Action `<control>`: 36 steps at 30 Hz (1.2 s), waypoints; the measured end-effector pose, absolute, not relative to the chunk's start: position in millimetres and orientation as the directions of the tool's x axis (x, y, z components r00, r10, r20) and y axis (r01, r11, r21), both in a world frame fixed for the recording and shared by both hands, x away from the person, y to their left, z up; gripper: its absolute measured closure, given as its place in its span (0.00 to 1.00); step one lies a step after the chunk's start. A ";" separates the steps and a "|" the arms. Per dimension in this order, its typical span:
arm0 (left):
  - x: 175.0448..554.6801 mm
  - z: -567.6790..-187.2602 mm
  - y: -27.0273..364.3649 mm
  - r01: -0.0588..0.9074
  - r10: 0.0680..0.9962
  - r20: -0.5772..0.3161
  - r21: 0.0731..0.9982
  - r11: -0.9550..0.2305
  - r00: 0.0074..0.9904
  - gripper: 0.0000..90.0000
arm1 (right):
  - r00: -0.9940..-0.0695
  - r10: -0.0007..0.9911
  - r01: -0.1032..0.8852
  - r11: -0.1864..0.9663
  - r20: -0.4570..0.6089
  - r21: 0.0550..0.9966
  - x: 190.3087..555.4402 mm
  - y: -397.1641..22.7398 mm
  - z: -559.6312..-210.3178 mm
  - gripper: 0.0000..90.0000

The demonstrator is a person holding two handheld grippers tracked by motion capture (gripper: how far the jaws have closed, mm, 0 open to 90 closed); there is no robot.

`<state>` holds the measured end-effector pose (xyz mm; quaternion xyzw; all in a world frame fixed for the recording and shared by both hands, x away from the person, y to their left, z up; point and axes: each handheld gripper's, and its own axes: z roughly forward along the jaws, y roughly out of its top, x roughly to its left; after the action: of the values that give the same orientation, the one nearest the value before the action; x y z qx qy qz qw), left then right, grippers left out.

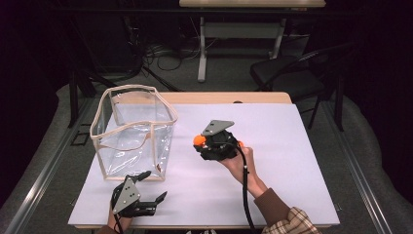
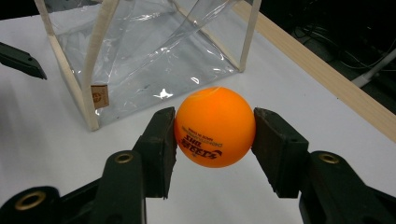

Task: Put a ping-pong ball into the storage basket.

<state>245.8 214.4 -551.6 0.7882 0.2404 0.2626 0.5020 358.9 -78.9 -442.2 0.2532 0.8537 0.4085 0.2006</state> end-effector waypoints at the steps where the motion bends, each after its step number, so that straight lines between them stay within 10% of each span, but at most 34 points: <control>1: 245.8 -551.6 214.4 0.115 0.642 0.173 0.917 -0.381 0.747 0.18 | -0.792 0.595 0.268 0.540 -0.137 0.798 359.5 -78.4 -441.7 0.56; 36: 245.7 -551.7 214.3 0.115 0.644 0.170 0.919 -0.377 0.746 0.18 | -0.799 0.588 0.281 0.545 -0.122 0.790 375.8 -68.1 -433.8 0.56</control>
<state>245.7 214.3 -551.7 0.7870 0.2414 0.2626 0.5034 375.8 -68.1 -433.8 0.2533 0.8582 0.4039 0.1900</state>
